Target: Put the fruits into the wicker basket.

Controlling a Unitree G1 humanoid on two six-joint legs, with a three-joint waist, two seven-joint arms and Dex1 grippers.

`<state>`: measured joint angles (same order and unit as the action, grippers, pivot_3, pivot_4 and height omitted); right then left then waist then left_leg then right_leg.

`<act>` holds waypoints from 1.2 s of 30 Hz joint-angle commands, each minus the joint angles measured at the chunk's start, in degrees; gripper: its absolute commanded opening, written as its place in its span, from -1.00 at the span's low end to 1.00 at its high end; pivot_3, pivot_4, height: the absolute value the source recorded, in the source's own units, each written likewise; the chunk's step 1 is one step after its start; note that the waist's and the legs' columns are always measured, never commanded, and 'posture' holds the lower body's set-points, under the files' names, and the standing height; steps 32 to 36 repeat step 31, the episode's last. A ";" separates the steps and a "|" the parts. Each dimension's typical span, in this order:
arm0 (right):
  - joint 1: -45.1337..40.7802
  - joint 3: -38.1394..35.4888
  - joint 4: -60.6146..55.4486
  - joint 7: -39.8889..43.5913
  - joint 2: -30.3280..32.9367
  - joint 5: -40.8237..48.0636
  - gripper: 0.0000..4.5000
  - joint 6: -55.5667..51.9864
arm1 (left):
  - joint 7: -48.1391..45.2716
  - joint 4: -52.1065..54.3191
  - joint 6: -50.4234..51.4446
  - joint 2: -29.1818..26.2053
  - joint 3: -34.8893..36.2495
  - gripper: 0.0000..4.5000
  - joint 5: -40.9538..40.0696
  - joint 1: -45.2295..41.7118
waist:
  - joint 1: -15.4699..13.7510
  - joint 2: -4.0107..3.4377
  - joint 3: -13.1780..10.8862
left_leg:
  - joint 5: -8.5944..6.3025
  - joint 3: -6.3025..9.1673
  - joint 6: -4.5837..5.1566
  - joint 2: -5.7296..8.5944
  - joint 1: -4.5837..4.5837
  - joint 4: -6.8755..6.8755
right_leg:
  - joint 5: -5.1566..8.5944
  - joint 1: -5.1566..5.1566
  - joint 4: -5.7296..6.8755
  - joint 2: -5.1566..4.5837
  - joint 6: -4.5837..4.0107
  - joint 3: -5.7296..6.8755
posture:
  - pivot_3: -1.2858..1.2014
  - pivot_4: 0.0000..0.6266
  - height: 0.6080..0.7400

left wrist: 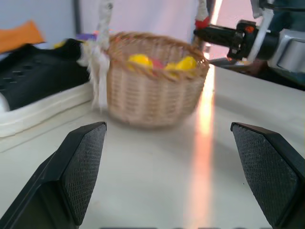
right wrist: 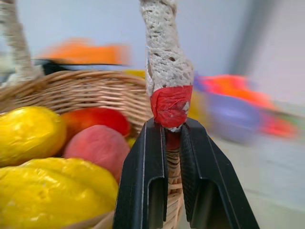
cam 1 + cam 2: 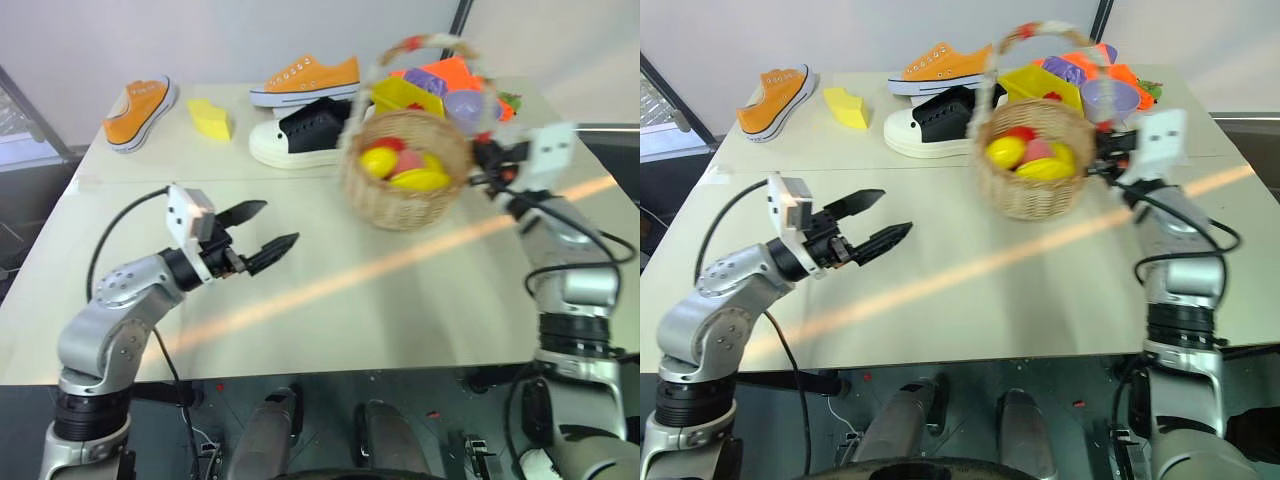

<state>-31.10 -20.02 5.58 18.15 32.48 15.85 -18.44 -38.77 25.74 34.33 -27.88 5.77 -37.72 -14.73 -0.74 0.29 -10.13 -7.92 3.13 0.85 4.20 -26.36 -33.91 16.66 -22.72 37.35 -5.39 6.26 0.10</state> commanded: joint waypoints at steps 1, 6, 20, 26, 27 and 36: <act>-1.46 -4.11 2.05 -3.07 2.02 -0.75 -0.99 2.84 | -0.77 0.25 -1.74 0.79 -2.24 1.00 0.59 -2.20 | 0.60 -0.01 0.00 | 0.00 -0.03 0.01 -0.07 0.02 0.00 | 0.00 0.00 0.00 0.05 0.00 -0.01 | 0.03 -0.52 1.00; -1.98 -4.83 9.06 -4.50 4.55 -2.51 -0.99 3.80 | -1.59 -2.00 -3.27 1.41 -4.59 1.00 2.46 -4.20 | 1.53 -0.10 0.00 | 0.02 -0.04 0.03 -0.10 0.07 0.02 | 0.00 0.05 0.01 0.10 0.00 -0.01 | 0.03 -0.52 1.00; 18.41 -13.16 -5.09 6.81 6.03 6.36 0.28 3.20 | 0.09 -6.10 -8.61 -3.49 1.21 1.00 8.79 3.88 | 0.40 -0.20 -0.02 | 0.00 0.00 0.09 -0.08 0.08 -0.06 | 0.01 0.17 -0.04 0.06 0.00 0.02 | 0.03 -0.52 1.00; 32.60 -12.59 -12.33 19.39 5.72 12.88 0.28 1.10 | 1.10 -9.79 -13.71 -5.54 7.51 1.00 12.26 14.07 | 0.45 -0.24 0.00 | -0.07 0.00 0.09 -0.13 0.21 -0.01 | 0.12 0.26 -0.12 0.01 -0.20 -0.02 | 0.03 -0.52 1.00; 33.48 -11.55 -13.09 20.21 5.53 12.89 0.28 1.14 | 1.21 -10.20 -14.23 -5.47 8.20 1.00 12.39 14.91 | 0.46 -0.25 0.01 | -0.12 0.01 0.02 -0.13 0.21 -0.01 | 0.13 0.26 -0.15 0.00 -0.21 -0.02 | 0.03 -0.52 1.00; 34.06 -6.28 -14.78 22.01 4.30 12.02 0.28 1.38 | 1.18 -11.55 -15.75 -5.05 10.11 1.00 12.49 18.37 | 0.53 -0.27 0.02 | -0.19 0.00 -0.02 -0.13 0.18 0.00 | 0.14 0.27 -0.26 -0.07 -0.22 -0.06 | 0.03 -0.52 1.00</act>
